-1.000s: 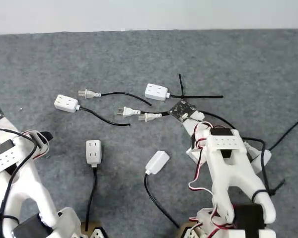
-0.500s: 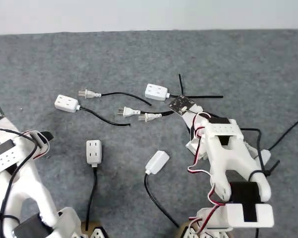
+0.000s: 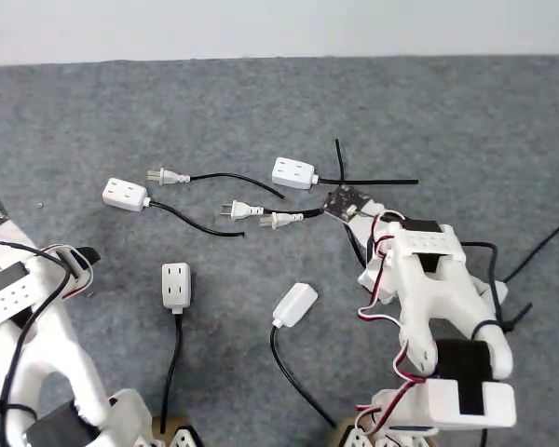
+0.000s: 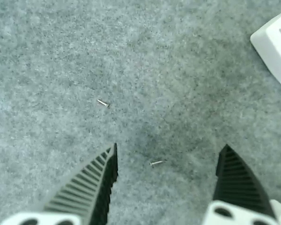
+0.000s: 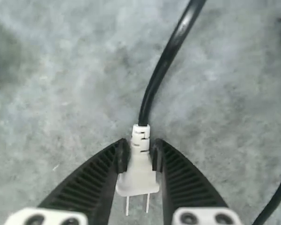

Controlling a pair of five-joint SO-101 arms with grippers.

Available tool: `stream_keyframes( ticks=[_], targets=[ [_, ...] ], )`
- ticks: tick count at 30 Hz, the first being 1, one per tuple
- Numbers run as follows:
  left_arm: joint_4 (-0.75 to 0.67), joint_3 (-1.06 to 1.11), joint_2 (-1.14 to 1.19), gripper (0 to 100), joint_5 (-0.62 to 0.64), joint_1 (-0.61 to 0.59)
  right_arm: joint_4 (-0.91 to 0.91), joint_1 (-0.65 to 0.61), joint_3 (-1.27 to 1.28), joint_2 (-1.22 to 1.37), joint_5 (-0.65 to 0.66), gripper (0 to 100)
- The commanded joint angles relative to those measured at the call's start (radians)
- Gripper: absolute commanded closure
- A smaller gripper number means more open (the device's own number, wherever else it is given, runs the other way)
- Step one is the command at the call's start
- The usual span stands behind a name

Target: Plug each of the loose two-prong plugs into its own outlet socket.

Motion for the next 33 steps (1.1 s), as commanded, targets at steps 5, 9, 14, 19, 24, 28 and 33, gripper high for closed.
stream_keyframes(
  ticks=[5, 9, 14, 19, 24, 28, 33],
  targets=[
    [-0.023, 0.002, 0.002, 68, 0.006, 0.011, 0.024, -0.010, -0.080, -0.004, 0.038, 90.5],
    [-0.023, 0.002, 0.002, 68, 0.006, 0.011, 0.022, -0.038, -0.087, -0.002, 0.037, 90.6],
    [-0.023, 0.002, 0.002, 68, 0.006, 0.011, 0.030, -0.044, -0.103, 0.067, 0.035, 90.9],
    [-0.023, 0.002, 0.002, 68, 0.006, 0.012, 0.130, -0.042, -0.216, 0.156, 0.035, 91.0],
    [-0.023, 0.004, 0.002, 68, 0.006, 0.012, 0.219, -0.038, -0.334, 0.248, 0.012, 98.2],
    [0.000, 0.004, 0.002, 68, 0.003, 0.064, 0.246, -0.027, -0.390, 0.259, -0.097, 99.1],
    [0.049, 0.004, 0.002, 72, -0.135, 0.124, 0.358, -0.047, -0.446, 0.127, -0.196, 99.1]
  ],
)
